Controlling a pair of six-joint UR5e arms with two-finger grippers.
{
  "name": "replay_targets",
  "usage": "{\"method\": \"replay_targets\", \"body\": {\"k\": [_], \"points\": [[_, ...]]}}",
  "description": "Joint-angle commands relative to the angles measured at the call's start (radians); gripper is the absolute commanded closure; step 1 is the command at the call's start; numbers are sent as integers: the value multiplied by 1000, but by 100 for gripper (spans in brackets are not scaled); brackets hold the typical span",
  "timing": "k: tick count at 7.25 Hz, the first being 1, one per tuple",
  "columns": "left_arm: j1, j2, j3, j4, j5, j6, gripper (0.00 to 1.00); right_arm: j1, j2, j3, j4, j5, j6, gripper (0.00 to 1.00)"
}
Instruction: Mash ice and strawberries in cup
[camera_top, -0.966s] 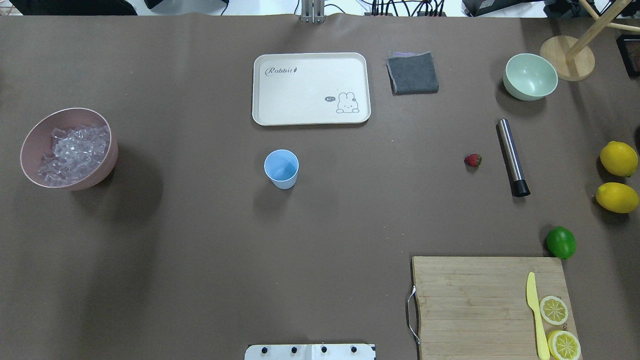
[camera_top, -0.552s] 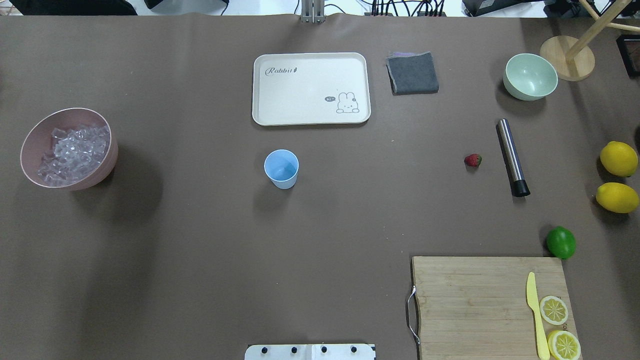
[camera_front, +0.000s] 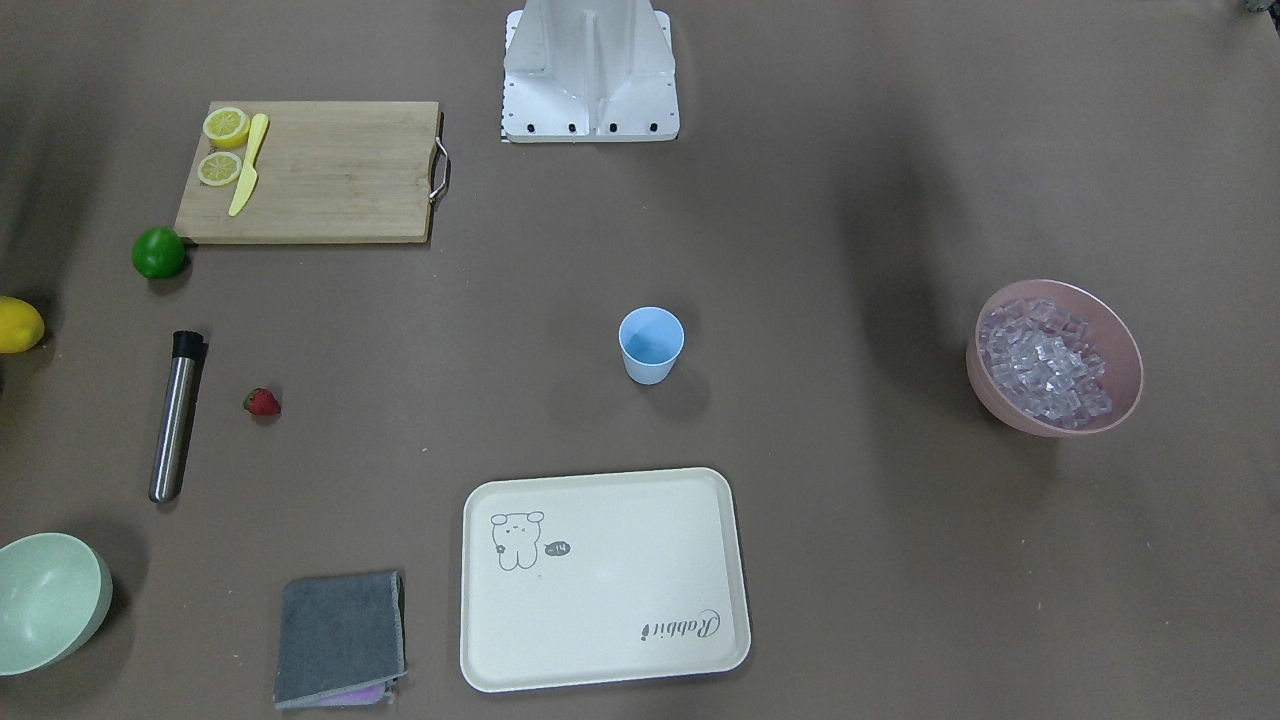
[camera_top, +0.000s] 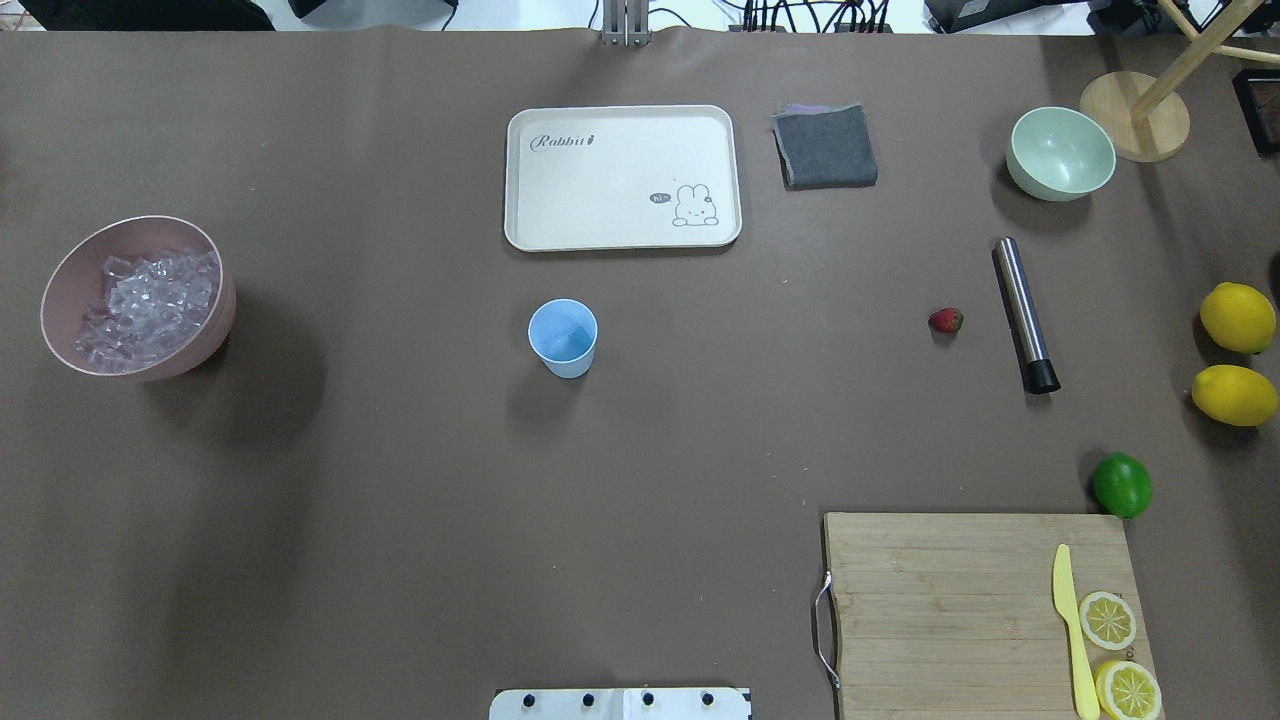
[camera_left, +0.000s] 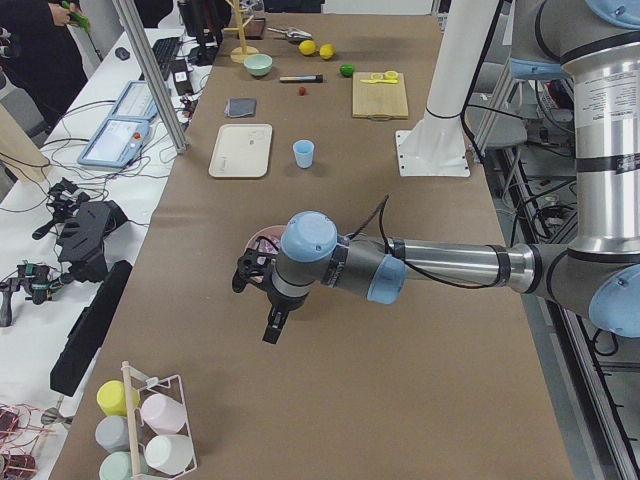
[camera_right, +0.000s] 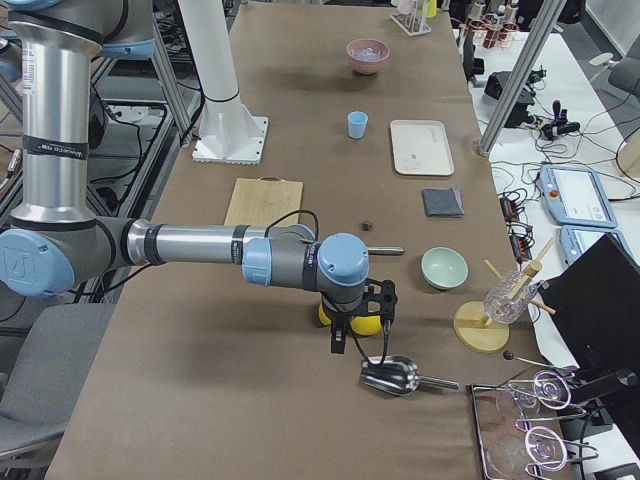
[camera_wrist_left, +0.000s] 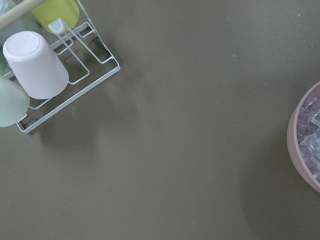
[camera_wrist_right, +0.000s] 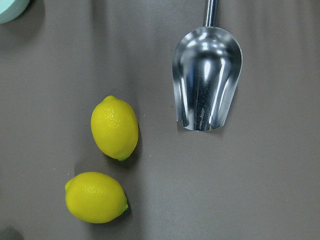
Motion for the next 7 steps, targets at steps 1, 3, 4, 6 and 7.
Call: {"method": "replay_targets", "body": {"k": [1,3,4,6,7], "points": [[1,-2,-1,0,-1,0,2,0,3,1,0,-1,0,0],[1,-2,-1,0,0,0,2,0,4,1,0,-4,0,0],[1,-1,1,0,0,0,2,0,4,-2,0,-6,0,0],[1,8,6,0,-4,0,2,0,4,1,0,-1,0,0],[1,-1,4,-3,-3,0,2,0,6,3,0,-3,0,0]]}}
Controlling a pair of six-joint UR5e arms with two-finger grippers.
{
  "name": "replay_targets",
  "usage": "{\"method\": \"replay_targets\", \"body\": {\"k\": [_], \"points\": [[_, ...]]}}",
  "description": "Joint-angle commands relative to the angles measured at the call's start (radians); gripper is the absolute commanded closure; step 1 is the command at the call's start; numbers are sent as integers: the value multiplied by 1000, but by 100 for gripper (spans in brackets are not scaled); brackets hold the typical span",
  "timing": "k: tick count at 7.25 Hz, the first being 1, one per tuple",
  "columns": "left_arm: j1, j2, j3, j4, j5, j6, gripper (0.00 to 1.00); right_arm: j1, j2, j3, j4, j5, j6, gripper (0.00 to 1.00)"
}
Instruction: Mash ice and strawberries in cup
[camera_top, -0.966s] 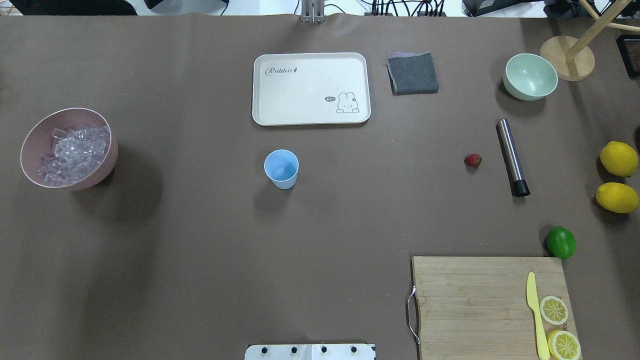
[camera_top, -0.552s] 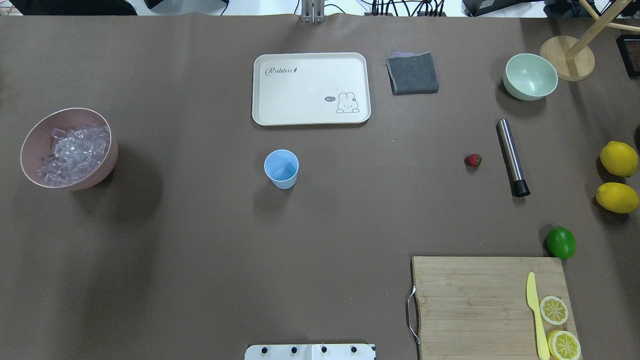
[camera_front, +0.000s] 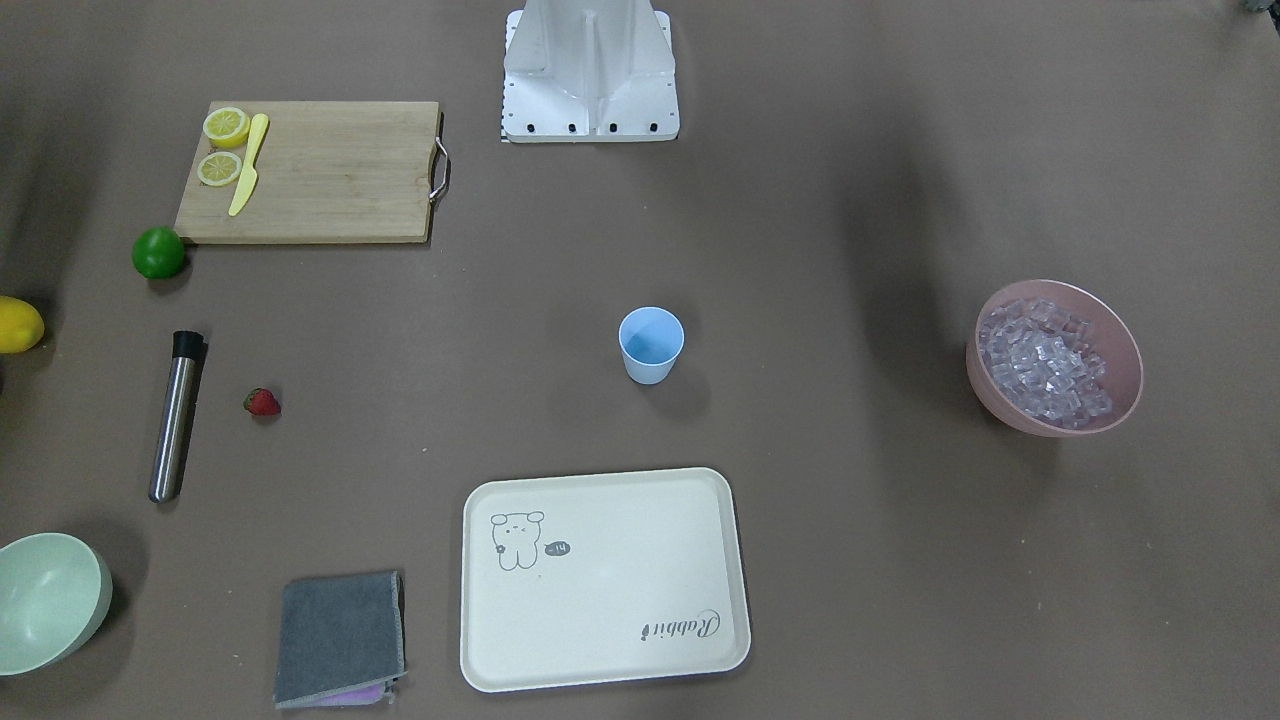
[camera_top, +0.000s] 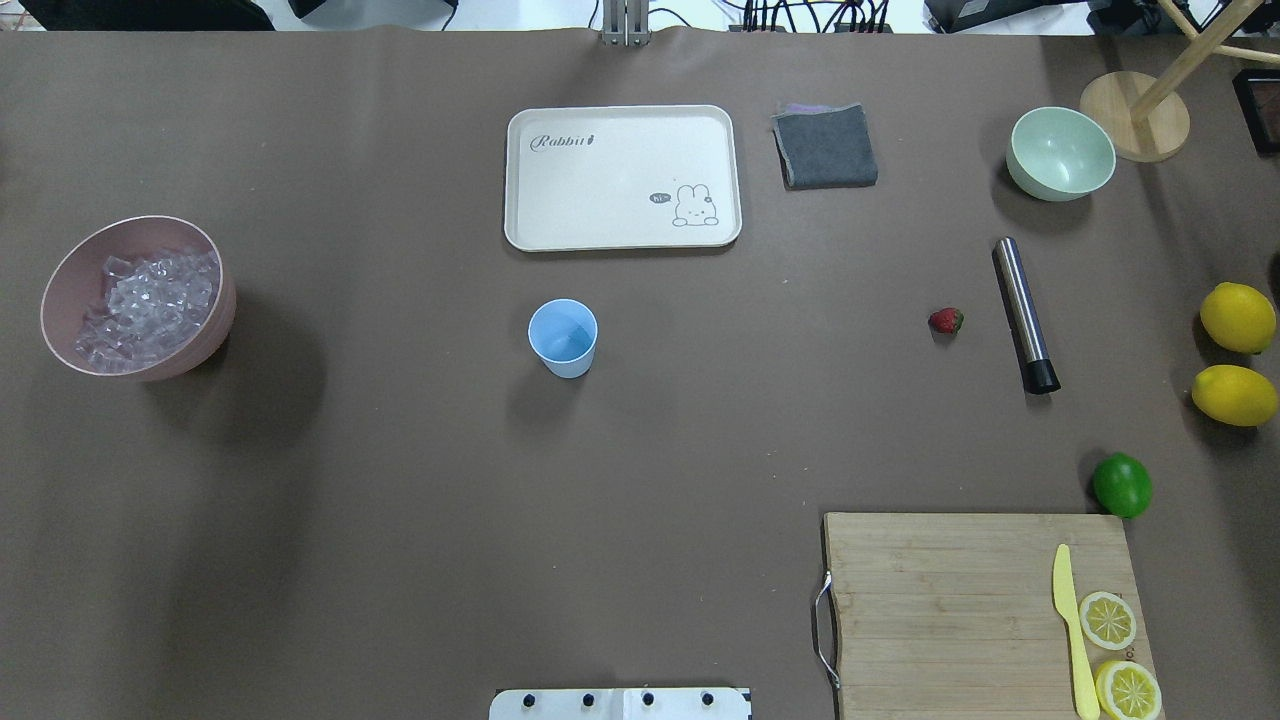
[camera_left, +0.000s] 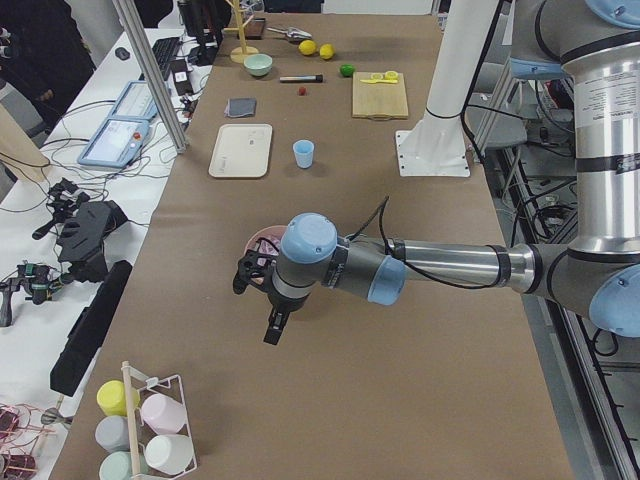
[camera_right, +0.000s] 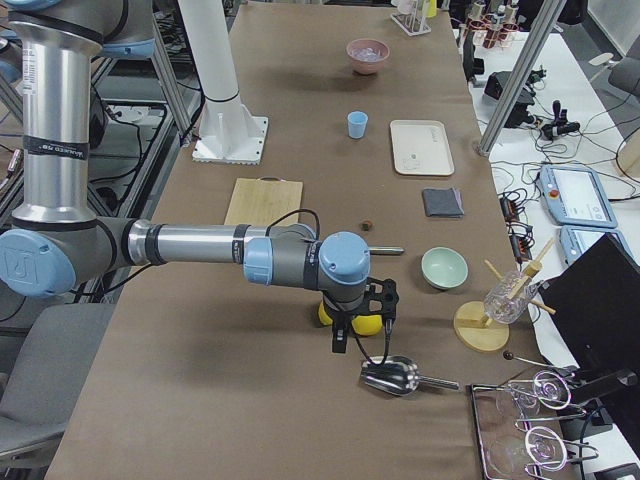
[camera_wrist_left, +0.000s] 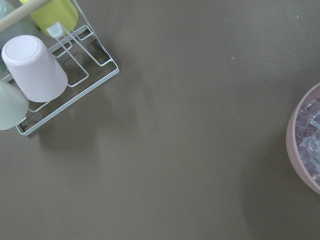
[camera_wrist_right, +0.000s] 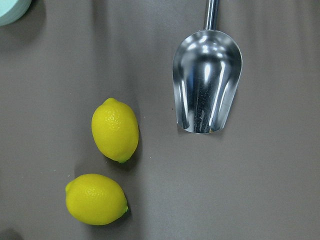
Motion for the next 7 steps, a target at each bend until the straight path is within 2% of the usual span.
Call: {"method": "replay_targets", "body": {"k": [1,4,7], "points": [[2,-1,-10,-33,-3,2,2,0,1,5,0,0,0,0],[2,-24,14,-96,6,-6,2,0,1,31,0,3,0,0],[60,-41,-44,-99,26,-21,2,0,6,31,0,1,2,0]]}}
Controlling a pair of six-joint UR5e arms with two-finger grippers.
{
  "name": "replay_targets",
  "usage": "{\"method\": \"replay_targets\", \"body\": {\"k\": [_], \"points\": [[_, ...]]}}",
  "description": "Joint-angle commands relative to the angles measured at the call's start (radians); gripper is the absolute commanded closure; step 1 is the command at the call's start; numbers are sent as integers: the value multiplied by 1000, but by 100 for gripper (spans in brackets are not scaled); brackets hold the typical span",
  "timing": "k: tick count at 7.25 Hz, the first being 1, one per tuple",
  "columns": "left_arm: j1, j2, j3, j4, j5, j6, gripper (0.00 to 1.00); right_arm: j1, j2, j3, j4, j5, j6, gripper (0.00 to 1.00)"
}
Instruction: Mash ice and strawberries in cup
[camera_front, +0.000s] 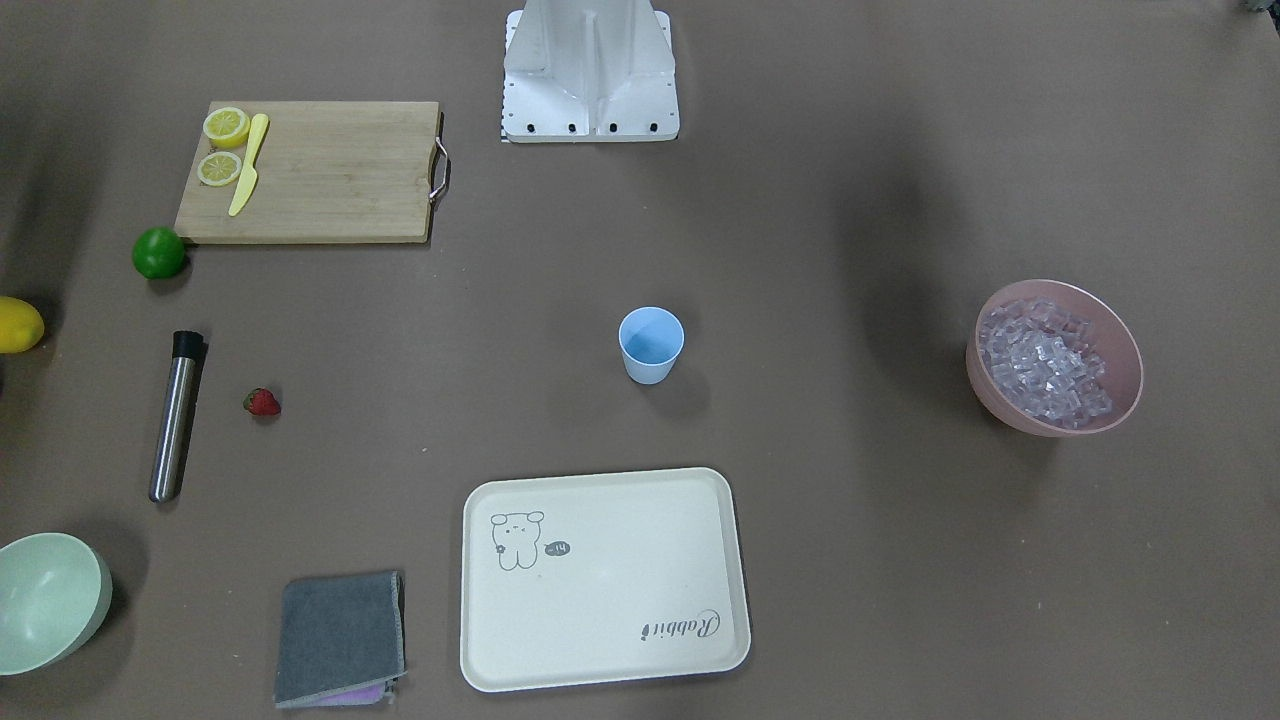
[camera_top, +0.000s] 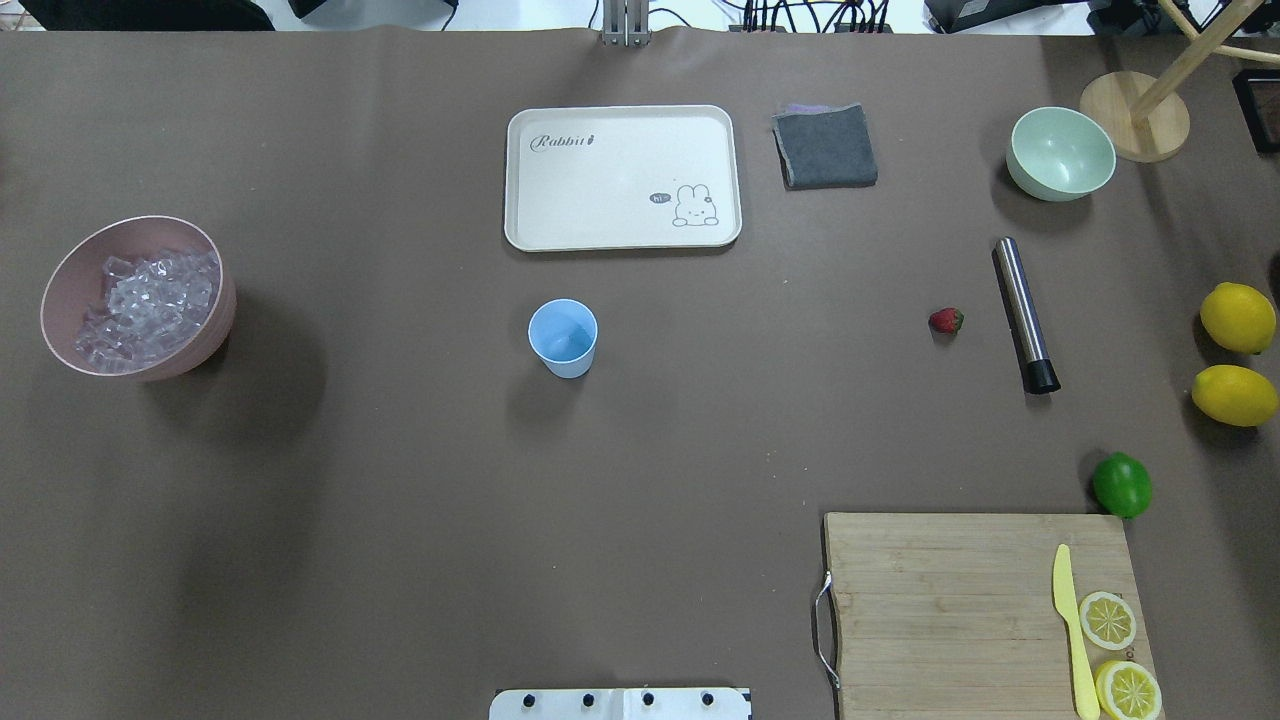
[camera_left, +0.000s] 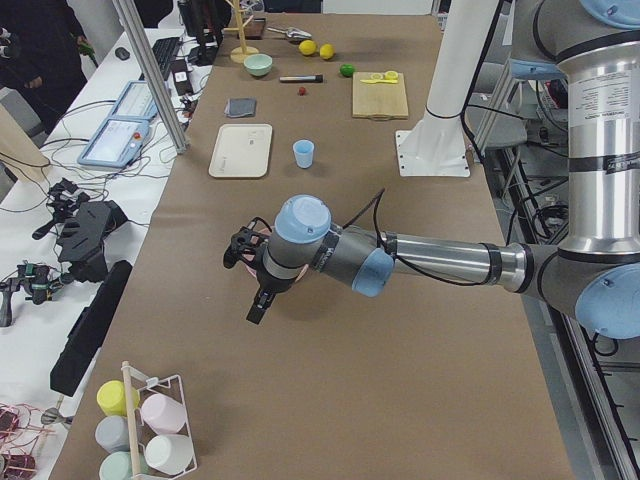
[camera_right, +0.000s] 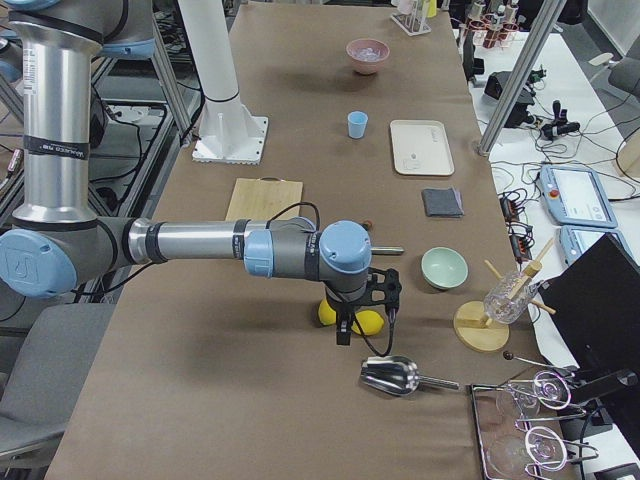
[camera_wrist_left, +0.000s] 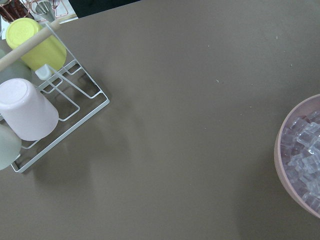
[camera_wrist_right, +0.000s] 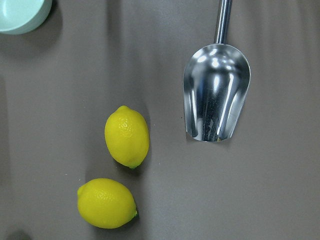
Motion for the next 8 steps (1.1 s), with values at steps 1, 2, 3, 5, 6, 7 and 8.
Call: {"method": "replay_targets", "body": {"k": [1,2,3,5,6,7,8], "points": [[37,-19,-38,-2,3,-142,2,0,2,7,0,1,1,0],[90,-51,-40,-2,6,-250,2,0,2,7,0,3,1,0],[134,-55,-47,-5,32,-356,2,0,2,7,0,1,1,0],[233,-79,-66,-3,52,-619,2,0,2,4,0,1,1,0],[305,-88,-67,-3,131,-745,2,0,2,2,-2,1,2,0],[359,-113,-60,-2,170,-860,2,0,2,5,-2,15,1,0],[381,-128,-44,2,170,-889,2,-2,2,5,0,53,1,0]]}}
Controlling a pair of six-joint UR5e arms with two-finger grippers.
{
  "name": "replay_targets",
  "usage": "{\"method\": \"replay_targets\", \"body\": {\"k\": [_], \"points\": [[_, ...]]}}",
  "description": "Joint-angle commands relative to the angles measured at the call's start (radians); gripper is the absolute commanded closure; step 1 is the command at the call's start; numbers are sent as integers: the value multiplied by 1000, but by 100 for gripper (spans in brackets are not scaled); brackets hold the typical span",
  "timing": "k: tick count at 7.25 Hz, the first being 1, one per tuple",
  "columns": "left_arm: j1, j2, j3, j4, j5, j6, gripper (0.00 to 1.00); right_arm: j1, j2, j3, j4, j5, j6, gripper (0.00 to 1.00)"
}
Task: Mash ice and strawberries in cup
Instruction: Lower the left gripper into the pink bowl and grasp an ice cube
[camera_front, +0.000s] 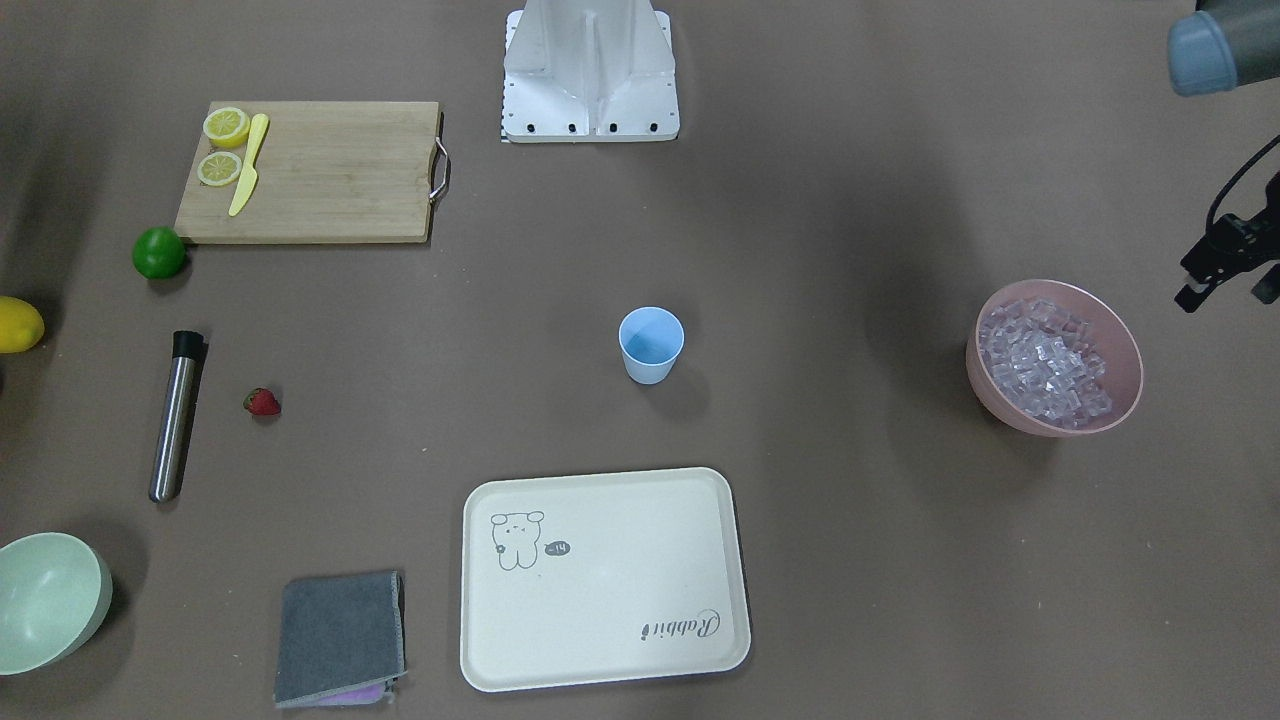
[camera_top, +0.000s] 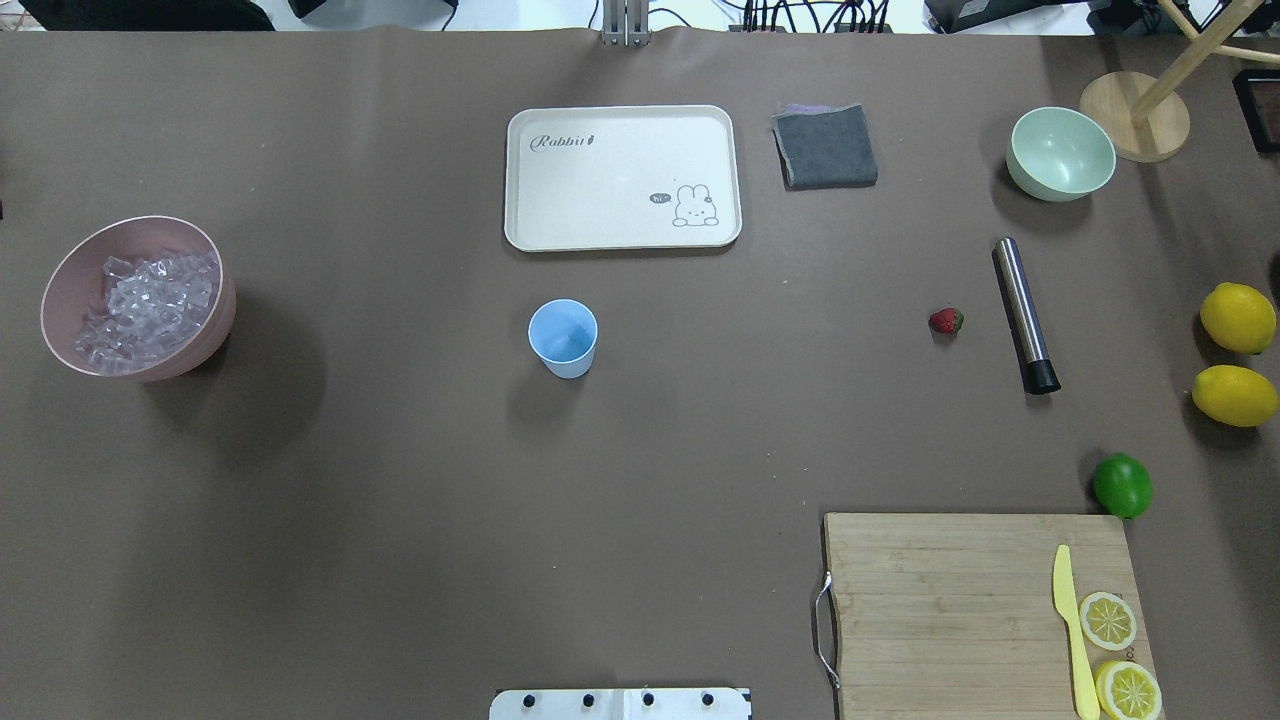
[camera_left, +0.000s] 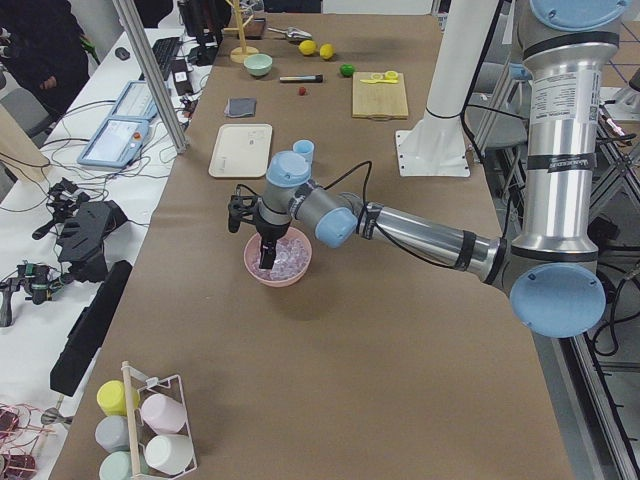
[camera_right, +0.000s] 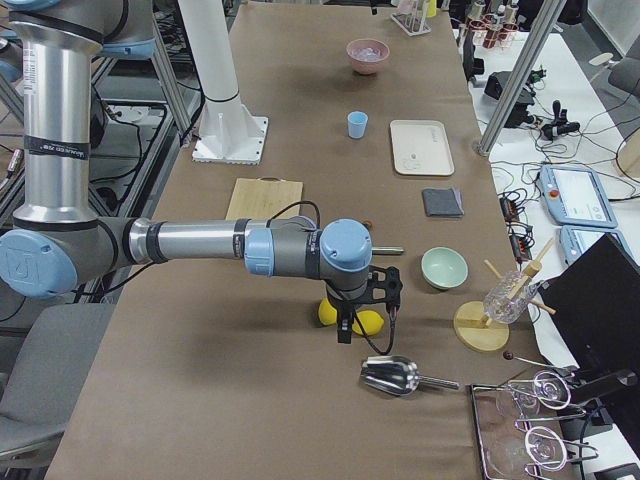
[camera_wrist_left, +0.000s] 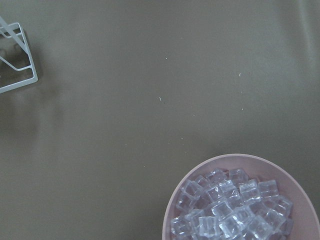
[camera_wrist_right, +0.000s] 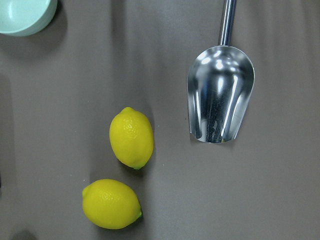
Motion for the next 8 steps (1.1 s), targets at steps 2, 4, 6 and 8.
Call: {"method": "replay_targets", "body": {"k": [2,4,6,8], "points": [[79,-55,40,6,25,-179,2,0,2,-5,-4,65,0,0],[104,-55,55,7,52,-186,2,0,-3,-10,0,66,-3,0],[139,-73,64,4,56,-312,2,0,-3,-13,1,60,-16,0],[199,-103,72,6,111,-394,2,-19,2,-13,0,53,-8,0]]}}
